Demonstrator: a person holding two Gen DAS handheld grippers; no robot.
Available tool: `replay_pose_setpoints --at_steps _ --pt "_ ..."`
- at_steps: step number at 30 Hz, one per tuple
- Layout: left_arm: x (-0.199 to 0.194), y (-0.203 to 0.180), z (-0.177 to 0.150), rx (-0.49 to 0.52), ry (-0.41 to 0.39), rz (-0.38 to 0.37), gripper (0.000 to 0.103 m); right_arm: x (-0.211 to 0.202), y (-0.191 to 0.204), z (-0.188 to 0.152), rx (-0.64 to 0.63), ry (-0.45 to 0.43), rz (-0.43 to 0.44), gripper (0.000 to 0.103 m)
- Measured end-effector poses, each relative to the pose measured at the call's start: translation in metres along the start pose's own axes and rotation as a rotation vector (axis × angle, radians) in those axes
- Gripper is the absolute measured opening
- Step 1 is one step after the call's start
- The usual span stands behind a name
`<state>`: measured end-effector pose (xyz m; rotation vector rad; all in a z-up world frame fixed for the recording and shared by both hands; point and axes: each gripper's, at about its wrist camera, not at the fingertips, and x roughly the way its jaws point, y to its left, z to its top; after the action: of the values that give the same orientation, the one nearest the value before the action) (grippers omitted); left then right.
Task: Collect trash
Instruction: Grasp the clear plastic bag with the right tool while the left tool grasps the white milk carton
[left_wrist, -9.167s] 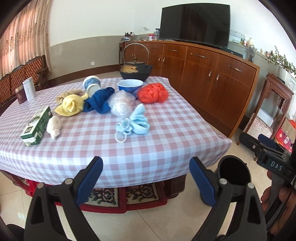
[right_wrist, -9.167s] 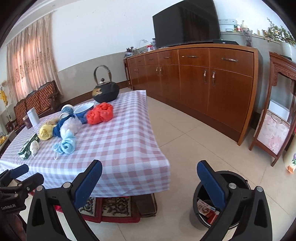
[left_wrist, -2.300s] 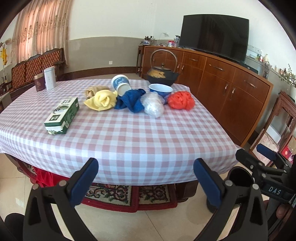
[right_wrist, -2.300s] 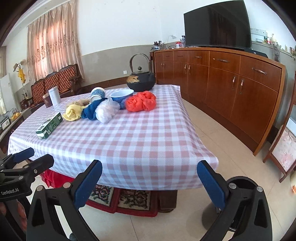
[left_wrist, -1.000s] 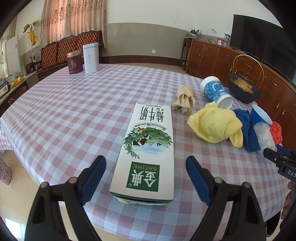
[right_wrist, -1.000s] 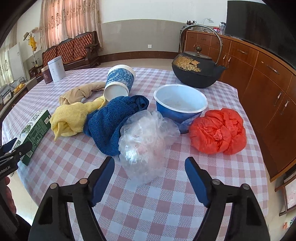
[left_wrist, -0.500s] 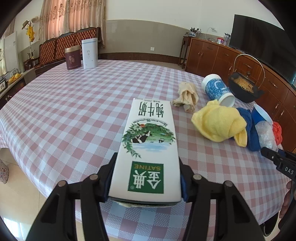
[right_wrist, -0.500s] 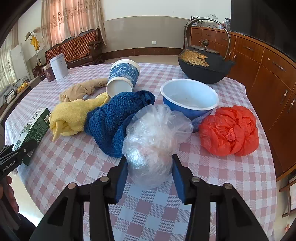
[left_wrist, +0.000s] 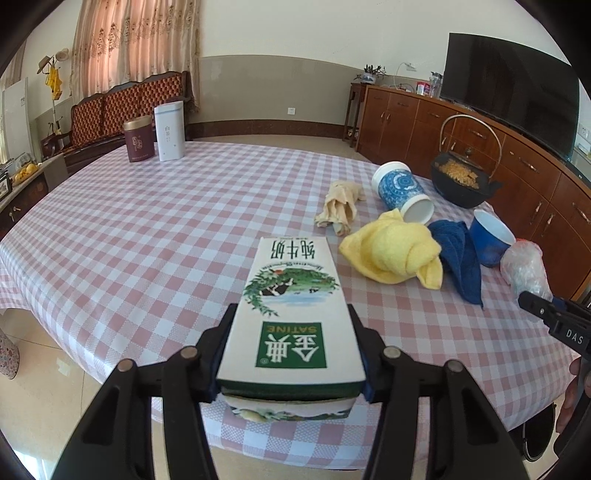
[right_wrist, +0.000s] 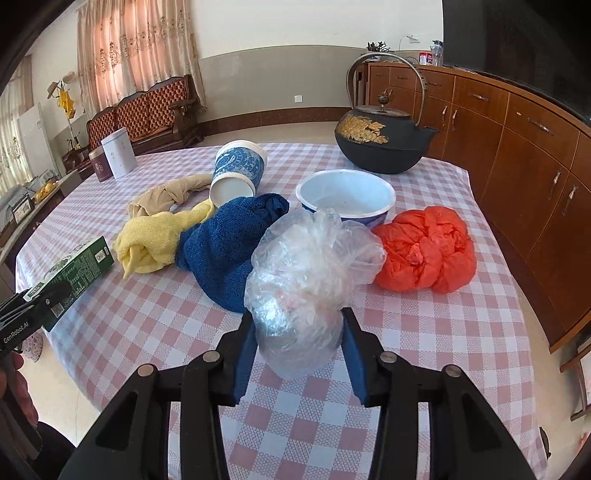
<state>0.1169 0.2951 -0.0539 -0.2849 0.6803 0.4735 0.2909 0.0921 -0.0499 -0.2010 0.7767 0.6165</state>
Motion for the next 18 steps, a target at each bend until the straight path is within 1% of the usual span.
replay_pose_setpoints --at_steps 3,7,10,12,15,16,18 --pt "-0.004 -0.007 -0.004 0.012 -0.002 -0.011 0.055 -0.013 -0.005 -0.004 0.004 -0.014 -0.006 0.046" --pt "0.005 -0.007 -0.009 0.013 0.024 -0.006 0.055 -0.026 -0.010 -0.012 0.004 -0.022 -0.014 0.046" --pt "0.014 -0.008 -0.010 0.015 0.039 0.018 0.056 -0.029 -0.012 -0.015 0.004 -0.018 -0.017 0.046" --pt "0.018 -0.009 -0.009 0.024 0.051 0.035 0.061 -0.028 -0.012 -0.017 0.006 -0.012 -0.019 0.046" --pt "0.024 -0.011 -0.010 0.037 0.067 0.043 0.061 -0.024 -0.012 -0.018 0.006 0.001 -0.022 0.046" --pt "0.029 -0.012 -0.010 0.041 0.081 0.041 0.061 -0.022 -0.012 -0.017 0.009 0.004 -0.023 0.046" --pt "0.033 -0.011 -0.011 0.036 0.097 0.010 0.055 -0.019 -0.012 -0.017 0.013 0.011 -0.023 0.046"
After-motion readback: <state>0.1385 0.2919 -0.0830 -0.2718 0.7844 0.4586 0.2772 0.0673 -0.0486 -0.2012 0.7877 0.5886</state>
